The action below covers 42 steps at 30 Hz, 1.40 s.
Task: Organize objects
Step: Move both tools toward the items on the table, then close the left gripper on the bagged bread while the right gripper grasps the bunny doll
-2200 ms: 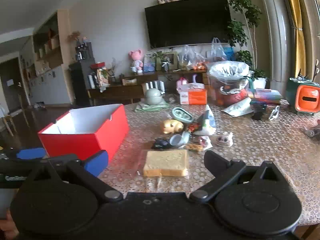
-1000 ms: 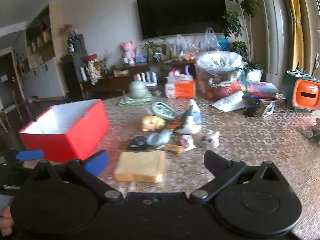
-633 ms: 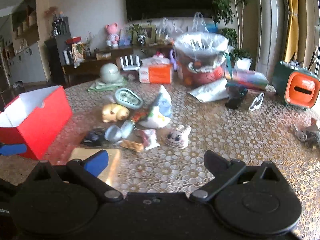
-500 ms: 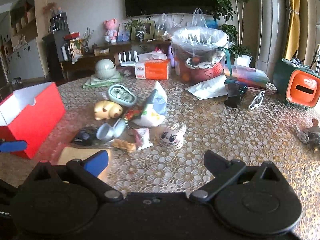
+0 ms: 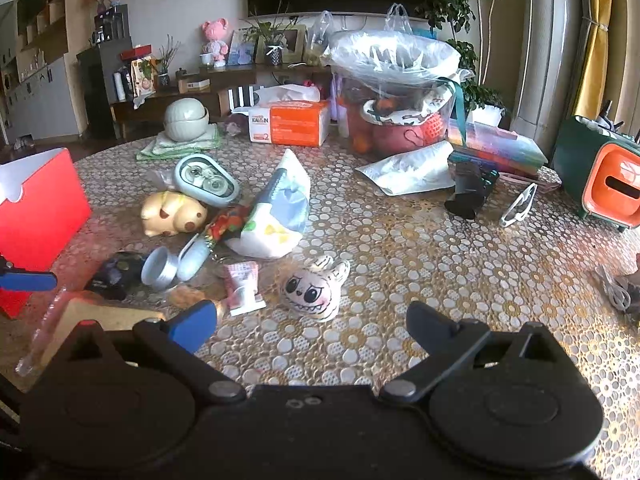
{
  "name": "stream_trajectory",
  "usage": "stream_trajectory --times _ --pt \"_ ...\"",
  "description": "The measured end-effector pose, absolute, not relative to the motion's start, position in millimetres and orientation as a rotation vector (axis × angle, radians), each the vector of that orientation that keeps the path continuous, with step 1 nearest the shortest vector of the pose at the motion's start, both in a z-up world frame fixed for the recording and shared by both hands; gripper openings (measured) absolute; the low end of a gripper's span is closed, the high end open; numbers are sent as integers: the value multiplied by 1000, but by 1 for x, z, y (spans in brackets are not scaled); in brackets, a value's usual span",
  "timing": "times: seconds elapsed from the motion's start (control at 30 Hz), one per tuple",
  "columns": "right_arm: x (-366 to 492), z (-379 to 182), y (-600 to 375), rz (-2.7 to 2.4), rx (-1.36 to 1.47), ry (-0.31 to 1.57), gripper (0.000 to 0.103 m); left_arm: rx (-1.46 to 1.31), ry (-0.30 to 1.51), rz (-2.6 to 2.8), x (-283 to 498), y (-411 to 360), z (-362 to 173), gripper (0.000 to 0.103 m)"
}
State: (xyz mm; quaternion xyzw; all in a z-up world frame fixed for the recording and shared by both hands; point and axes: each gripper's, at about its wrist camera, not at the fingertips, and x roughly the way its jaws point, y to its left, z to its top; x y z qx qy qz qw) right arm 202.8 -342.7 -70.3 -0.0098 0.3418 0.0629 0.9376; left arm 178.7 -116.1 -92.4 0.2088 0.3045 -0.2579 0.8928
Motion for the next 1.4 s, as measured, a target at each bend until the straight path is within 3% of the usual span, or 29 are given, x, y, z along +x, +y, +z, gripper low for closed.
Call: stream_trajectory --times 0.6,1.4 --pt "249 -93 -345 120 -21 740 101 260 793 -713 229 -107 -100 103" --pt "266 -110 -355 107 21 759 99 295 812 -747 209 -114 -106 103"
